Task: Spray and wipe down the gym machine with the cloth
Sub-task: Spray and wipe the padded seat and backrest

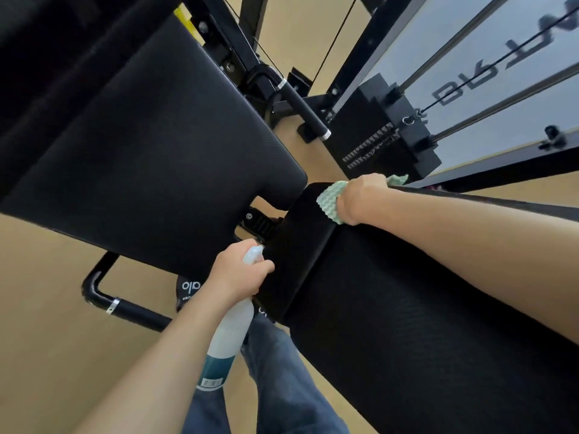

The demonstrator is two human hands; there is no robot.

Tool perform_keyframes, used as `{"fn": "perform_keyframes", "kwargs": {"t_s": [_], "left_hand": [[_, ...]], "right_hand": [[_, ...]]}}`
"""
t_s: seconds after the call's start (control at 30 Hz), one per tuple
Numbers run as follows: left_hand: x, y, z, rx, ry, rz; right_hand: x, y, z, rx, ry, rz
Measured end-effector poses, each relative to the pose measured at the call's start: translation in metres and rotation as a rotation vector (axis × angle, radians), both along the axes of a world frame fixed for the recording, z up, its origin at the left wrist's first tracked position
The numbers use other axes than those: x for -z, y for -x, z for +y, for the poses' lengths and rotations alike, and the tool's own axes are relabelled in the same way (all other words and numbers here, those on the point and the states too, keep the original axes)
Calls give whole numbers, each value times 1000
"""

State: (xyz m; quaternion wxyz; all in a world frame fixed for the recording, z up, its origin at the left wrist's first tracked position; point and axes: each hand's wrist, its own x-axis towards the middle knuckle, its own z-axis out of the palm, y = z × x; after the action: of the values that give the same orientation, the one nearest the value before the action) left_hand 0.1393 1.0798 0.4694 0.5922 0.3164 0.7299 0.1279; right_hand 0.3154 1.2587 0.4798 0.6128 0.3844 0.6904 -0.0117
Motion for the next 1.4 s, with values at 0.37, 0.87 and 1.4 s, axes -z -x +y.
{"fn": "perform_keyframes", "kwargs": {"t_s": [0.37,0.87,1.4], "left_hand": [[-13,29,-8,77,20,-14],[-13,65,-17,172,11,-18],[30,91,-22,57,-37,56]], "right_hand": [[-29,38,-105,-320,98,237],[-5,32,-171,-174,376,810],[126,96,-166,-192,249,329]]}}
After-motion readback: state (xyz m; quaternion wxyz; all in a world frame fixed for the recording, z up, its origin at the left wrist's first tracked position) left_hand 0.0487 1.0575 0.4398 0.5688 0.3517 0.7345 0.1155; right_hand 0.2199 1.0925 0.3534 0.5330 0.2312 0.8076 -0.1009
